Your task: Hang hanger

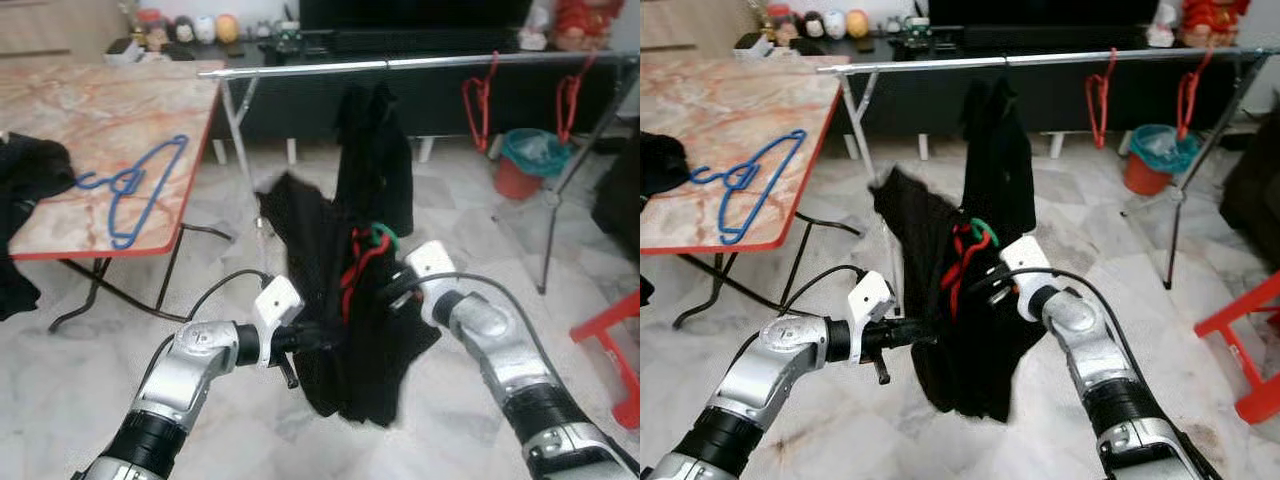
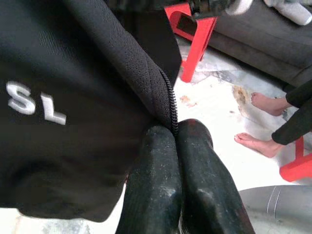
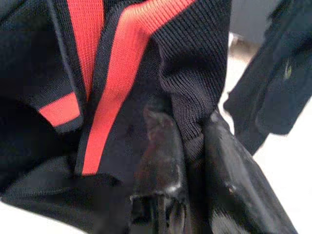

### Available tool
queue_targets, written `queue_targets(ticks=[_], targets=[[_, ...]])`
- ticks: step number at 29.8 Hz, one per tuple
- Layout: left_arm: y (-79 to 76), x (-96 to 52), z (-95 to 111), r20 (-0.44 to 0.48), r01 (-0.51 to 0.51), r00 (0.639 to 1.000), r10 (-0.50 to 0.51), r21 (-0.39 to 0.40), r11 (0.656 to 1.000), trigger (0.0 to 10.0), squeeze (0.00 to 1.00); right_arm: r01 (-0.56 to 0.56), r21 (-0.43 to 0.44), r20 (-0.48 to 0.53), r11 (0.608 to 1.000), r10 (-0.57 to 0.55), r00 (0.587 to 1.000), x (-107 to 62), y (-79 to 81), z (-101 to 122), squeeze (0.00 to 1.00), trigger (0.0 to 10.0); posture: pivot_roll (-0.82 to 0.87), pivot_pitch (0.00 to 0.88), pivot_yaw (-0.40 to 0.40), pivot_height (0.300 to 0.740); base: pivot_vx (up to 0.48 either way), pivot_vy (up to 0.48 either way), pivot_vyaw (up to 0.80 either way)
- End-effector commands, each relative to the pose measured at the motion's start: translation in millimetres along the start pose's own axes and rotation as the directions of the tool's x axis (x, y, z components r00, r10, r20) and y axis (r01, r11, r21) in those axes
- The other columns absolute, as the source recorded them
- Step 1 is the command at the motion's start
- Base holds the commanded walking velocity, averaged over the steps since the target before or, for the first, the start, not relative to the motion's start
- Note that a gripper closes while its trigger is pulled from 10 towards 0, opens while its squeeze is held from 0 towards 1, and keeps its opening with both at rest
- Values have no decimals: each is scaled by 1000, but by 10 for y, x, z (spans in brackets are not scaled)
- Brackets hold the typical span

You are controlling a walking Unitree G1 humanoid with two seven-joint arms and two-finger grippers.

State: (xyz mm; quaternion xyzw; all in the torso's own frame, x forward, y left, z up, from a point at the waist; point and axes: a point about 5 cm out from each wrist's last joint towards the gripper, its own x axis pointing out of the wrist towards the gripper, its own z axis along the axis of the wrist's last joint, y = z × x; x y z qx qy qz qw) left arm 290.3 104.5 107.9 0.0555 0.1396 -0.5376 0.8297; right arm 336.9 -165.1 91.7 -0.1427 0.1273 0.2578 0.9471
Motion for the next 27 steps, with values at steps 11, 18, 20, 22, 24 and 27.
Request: queue_targets(ticks=[11, 18, 20, 22, 24, 27], targets=[[54, 51, 141, 63, -109, 992, 107, 29, 994, 10000, 0, -214, -25, -25, 977, 213, 977, -125, 200, -109, 0, 10000, 32, 32, 5, 740, 0, 0, 0], [250, 33, 261, 134, -290, 948, 287, 2, 957, 10000, 0, -351, -70, -91, 934, 344, 934, -299, 256, -217, 0, 10000, 29, 27, 11, 740, 0, 0, 0], [207, 34, 258, 140, -244, 960, 242, -3, 970, 10000, 0, -300, -44, -89, 953, 295, 951, -288, 199, -220, 0, 10000, 27, 25, 13, 740, 0, 0, 0], [176, 34, 240, 133, -218, 967, 215, 4, 976, 10000, 0, -305, -49, -82, 951, 300, 950, -292, 200, -211, 0, 10000, 28, 23, 14, 740, 0, 0, 0], [87, 27, 149, 89, -143, 986, 140, 35, 989, 10000, 0, -306, -39, -52, 951, 304, 951, -300, 205, -171, 0, 10000, 29, 23, 17, 740, 0, 0, 0], [67, 11, 79, 54, -117, 992, 115, 32, 993, 10000, 0, -304, -45, -42, 951, 303, 952, -301, 206, -150, 0, 10000, 29, 23, 17, 740, 0, 0, 0]])
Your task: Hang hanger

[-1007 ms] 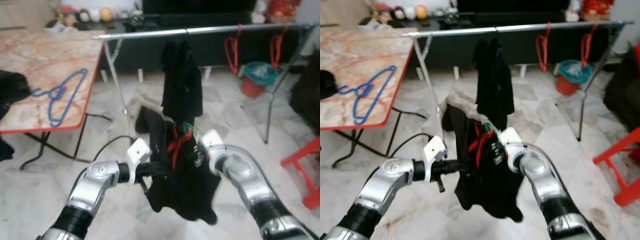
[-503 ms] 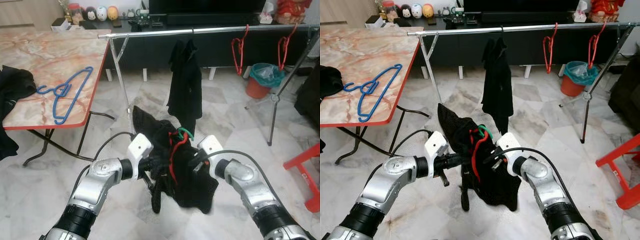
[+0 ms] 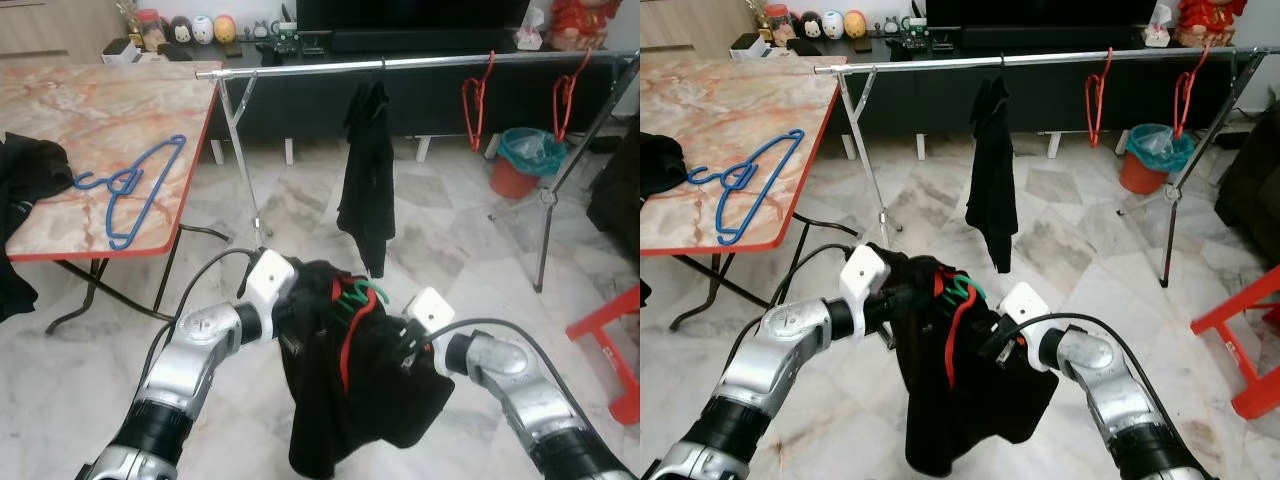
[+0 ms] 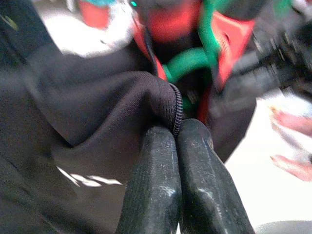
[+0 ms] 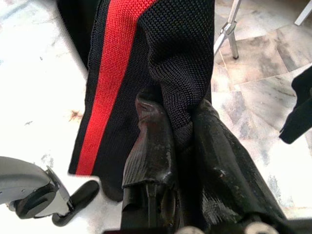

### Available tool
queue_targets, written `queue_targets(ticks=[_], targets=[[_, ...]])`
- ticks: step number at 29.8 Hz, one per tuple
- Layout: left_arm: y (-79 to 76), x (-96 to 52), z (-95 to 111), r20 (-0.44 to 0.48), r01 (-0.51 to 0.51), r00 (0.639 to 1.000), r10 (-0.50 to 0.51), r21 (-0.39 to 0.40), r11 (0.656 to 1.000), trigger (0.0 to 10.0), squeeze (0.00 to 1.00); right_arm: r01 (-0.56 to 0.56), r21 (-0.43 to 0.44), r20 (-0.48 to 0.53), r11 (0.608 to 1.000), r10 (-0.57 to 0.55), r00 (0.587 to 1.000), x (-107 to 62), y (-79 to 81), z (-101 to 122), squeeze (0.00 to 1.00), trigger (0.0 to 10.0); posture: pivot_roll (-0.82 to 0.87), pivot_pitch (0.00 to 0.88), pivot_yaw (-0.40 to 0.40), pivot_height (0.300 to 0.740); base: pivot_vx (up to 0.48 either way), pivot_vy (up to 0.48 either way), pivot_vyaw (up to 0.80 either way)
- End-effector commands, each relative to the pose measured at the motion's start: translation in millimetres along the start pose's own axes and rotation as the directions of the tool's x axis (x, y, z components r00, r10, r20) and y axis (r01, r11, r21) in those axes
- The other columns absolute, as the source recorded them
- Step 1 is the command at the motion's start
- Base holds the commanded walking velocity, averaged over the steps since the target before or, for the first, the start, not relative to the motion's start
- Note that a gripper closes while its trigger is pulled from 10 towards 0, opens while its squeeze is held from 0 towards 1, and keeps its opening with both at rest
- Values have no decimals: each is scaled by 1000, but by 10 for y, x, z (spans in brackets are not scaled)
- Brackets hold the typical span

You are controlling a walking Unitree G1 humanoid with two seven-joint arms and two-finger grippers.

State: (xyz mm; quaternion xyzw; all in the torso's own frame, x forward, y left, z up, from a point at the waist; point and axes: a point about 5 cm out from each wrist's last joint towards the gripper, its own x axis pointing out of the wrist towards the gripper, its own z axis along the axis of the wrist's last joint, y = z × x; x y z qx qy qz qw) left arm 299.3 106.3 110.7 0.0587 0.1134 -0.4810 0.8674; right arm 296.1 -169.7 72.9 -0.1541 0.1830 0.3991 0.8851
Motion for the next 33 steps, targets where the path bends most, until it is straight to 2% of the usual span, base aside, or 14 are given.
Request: queue_targets(ticks=[1, 2, 3, 11, 15, 21, 27, 29, 30, 31, 32, 33], targets=[[-20, -4, 30, 3, 25, 1000, -25, 18, 1000, 10000, 0, 9, -14, 53, 1000, -8, 999, -12, -13, 110, 0, 10000, 29, 23, 17, 740, 0, 0, 0], [-36, -19, 13, -6, 46, 999, -46, 15, 999, 10000, 200, 18, -10, 53, 1000, -18, 998, -9, -24, 109, 0, 10000, 34, 23, 19, 740, 0, 0, 0], [-49, -33, 5, -10, 63, 998, -63, 22, 998, 10000, 1000, 27, -9, 53, 1000, -27, 998, -5, -35, 111, 0, 10000, 34, 23, 19, 740, 0, 0, 0], [-55, -37, 14, -6, 80, 997, -80, 9, 997, 10000, 1000, 24, -6, 68, 1000, -24, 997, 25, -35, 144, 0, 10000, 37, 9, 20, 740, 0, 0, 0], [-126, -37, 28, -3, 150, 989, -150, 5, 989, 10000, 1000, 36, -5, 74, 999, -36, 997, 27, -53, 148, 0, 10000, 34, 0, 21, 740, 0, 0, 0], [-128, -51, 16, -8, 156, 988, -156, 5, 988, 10000, 1000, 37, -5, 77, 999, -36, 996, 22, -55, 149, 0, 10000, 34, 0, 21, 740, 0, 0, 0], [-17, -133, -11, -17, 81, 997, -81, 6, 997, 10000, 1000, 53, -11, 80, 999, -52, 995, -25, -100, 122, 0, 10000, 33, 0, 23, 740, 0, 0, 0], [137, -246, -23, -19, -23, 1000, 24, 18, 1000, 10000, 1000, 45, -18, 95, 999, -43, 995, -76, -119, 114, 0, 10000, 36, 0, 21, 740, 0, 0, 0], [137, -246, -23, -19, -23, 1000, 24, 18, 1000, 10000, 1000, 45, -18, 95, 999, -43, 995, -76, -119, 114, 0, 10000, 36, 0, 21, 740, 0, 0, 0], [254, -315, -38, -23, -109, 994, 110, 34, 993, 10000, 1000, 40, -21, 97, 999, -37, 995, -108, -130, 101, 0, 10000, 36, 0, 21, 740, 0, 0, 0], [254, -315, -38, -23, -109, 994, 110, 34, 993, 10000, 1000, 40, -21, 97, 999, -37, 995, -108, -130, 101, 0, 10000, 36, 0, 21, 740, 0, 0, 0], [376, -379, -61, -34, -206, 978, 208, 45, 978, 10000, 945, 33, -26, 94, 999, -31, 995, -142, -141, 80, 0, 10000, 36, 0, 21, 740, 0, 0, 0]])
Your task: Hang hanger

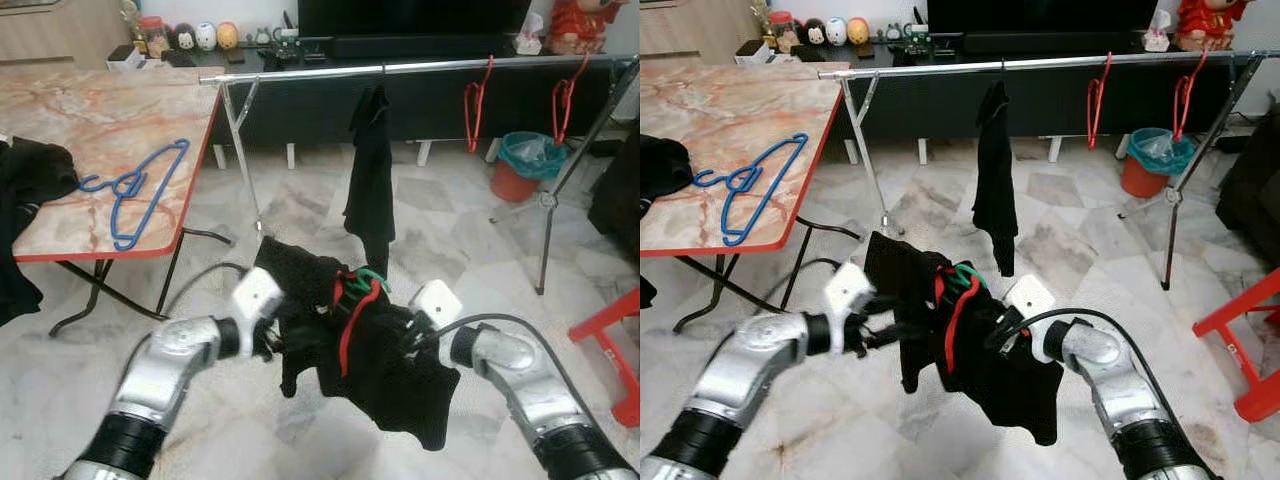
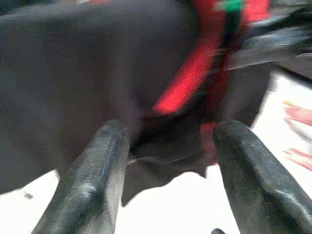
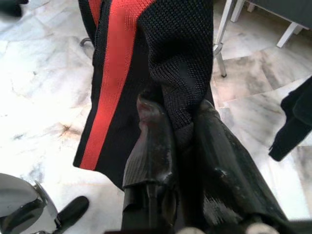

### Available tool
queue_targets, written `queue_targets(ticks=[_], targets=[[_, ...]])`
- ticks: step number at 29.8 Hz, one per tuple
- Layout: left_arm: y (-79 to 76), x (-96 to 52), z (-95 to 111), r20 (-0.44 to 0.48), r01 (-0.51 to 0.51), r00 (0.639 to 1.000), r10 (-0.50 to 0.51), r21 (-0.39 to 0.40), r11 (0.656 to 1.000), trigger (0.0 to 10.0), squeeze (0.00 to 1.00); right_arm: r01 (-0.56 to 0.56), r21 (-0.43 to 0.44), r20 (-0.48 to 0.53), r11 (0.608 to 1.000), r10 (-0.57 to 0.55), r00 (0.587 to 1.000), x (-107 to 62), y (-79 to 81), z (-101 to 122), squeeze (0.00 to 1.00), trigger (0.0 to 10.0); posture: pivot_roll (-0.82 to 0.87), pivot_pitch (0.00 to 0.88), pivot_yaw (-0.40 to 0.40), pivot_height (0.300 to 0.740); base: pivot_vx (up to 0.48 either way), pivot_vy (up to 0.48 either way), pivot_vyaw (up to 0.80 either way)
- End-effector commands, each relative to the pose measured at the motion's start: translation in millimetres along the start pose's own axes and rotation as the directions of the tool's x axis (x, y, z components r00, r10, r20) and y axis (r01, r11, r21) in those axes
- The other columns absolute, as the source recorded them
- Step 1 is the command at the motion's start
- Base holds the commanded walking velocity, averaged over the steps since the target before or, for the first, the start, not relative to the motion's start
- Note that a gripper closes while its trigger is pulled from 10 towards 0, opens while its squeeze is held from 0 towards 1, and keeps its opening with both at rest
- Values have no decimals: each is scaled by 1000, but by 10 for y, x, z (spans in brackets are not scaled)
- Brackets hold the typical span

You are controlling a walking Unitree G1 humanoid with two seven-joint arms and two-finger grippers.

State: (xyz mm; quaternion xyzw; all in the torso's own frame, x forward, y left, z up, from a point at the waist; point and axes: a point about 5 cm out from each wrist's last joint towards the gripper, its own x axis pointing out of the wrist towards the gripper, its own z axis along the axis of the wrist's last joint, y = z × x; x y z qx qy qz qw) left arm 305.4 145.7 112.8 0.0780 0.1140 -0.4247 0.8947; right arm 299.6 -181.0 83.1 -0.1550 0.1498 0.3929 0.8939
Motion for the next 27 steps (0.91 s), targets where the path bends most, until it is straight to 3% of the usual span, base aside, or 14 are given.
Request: queue_targets(ticks=[1, 2, 4, 8, 14, 21, 27], targets=[[124, -66, -10, -16, -80, 997, 80, 25, 996, 10000, 945, 4, -4, 35, 1000, -4, 999, -41, -32, 31, 0, 10000, 36, 0, 21, 740, 0, 0, 0], [195, -100, -15, -8, -138, 990, 138, 35, 990, 10000, 0, 3, -5, 30, 1000, -3, 1000, -72, -49, 9, 0, 10000, 37, 10, 20, 740, 0, 0, 0], [232, -121, -21, 11, -175, 985, 175, 23, 984, 10000, 0, 6, -3, 22, 1000, -6, 1000, -104, -72, -19, 0, 10000, 37, 14, 21, 740, 0, 0, 0], [132, -94, -82, 13, -96, 995, 96, -2, 995, 10000, 0, -21, -7, 18, 1000, 22, 1000, -156, -70, -69, 0, 10000, 31, 18, 19, 740, 0, 0, 0], [90, -142, 0, 47, 17, 999, -18, 8, 1000, 10000, 0, -92, 8, 42, 996, 91, 995, -292, -86, -121, 0, 10000, 35, 19, 18, 740, 0, 0, 0], [-17, -203, 144, 100, 226, 970, -223, -15, 974, 10000, 0, -209, 44, 73, 977, 206, 976, -431, -66, -154, 0, 10000, 35, 18, 17, 740, 0, 0, 0], [-63, -201, 184, 95, 292, 952, -291, 1, 956, 10000, 0, -291, 63, 107, 955, 283, 953, -474, -11, -140, 0, 10000, 34, 19, 18, 740, 0, 0, 0]])
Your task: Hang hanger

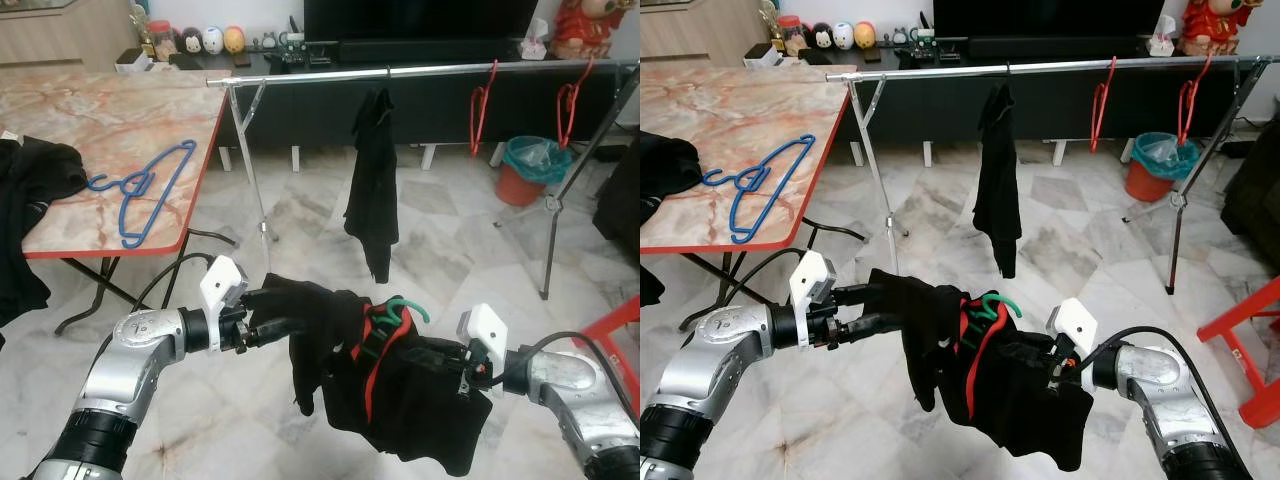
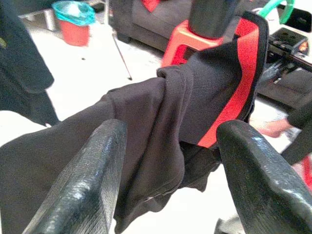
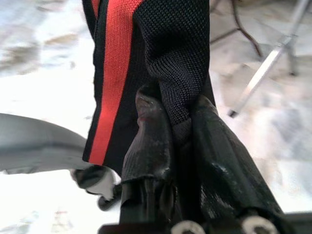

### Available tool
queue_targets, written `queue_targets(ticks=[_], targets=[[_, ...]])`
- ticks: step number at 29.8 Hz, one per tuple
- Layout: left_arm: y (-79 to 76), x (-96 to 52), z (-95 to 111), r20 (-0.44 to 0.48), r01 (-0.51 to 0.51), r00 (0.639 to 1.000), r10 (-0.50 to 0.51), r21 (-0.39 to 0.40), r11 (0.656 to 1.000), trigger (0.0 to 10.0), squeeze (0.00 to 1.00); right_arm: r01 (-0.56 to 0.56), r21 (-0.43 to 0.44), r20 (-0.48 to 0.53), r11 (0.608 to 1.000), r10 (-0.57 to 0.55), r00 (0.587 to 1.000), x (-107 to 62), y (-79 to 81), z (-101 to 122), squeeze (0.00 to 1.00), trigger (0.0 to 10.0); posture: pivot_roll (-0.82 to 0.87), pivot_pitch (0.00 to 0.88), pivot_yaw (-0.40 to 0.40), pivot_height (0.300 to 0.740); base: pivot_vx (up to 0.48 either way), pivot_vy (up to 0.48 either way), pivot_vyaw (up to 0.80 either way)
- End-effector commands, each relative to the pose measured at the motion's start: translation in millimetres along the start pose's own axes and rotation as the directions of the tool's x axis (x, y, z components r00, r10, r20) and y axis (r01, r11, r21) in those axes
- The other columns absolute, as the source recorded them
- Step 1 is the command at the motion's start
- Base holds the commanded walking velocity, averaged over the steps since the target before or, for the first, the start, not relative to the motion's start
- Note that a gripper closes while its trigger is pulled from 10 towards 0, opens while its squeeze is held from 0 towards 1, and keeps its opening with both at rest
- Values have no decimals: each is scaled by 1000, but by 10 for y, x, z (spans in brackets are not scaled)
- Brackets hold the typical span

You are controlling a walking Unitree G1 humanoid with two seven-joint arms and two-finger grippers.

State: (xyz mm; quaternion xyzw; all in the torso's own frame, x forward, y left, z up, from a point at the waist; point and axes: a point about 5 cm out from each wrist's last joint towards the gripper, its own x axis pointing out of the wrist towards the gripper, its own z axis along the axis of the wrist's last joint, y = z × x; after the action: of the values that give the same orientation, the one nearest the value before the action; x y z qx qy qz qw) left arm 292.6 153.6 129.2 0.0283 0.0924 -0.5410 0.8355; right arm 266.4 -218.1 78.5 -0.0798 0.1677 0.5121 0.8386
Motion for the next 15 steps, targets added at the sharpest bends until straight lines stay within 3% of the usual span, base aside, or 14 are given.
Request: queue_targets(ticks=[1, 7, 13, 15], targets=[[-37, 2, 95, 13, 48, 999, -49, 22, 999, 10000, 0, -39, -17, 53, 999, 40, 998, -45, 13, 99, 0, 10000, 36, 20, 17, 740, 0, 0, 0], [-38, 140, 213, 47, 59, 997, -62, 72, 996, 10000, 0, -129, -18, 69, 991, 130, 989, -23, 98, 151, 0, 10000, 34, 18, 18, 740, 0, 0, 0], [5, 174, 388, 114, 17, 993, -30, 107, 994, 10000, 0, -127, -25, 46, 992, 128, 991, -22, 93, 134, 0, 10000, 34, 16, 17, 740, 0, 0, 0], [-37, 173, 413, 121, 67, 990, -79, 97, 993, 10000, 0, -126, -23, 41, 992, 127, 991, -18, 94, 125, 0, 10000, 34, 17, 17, 740, 0, 0, 0]])
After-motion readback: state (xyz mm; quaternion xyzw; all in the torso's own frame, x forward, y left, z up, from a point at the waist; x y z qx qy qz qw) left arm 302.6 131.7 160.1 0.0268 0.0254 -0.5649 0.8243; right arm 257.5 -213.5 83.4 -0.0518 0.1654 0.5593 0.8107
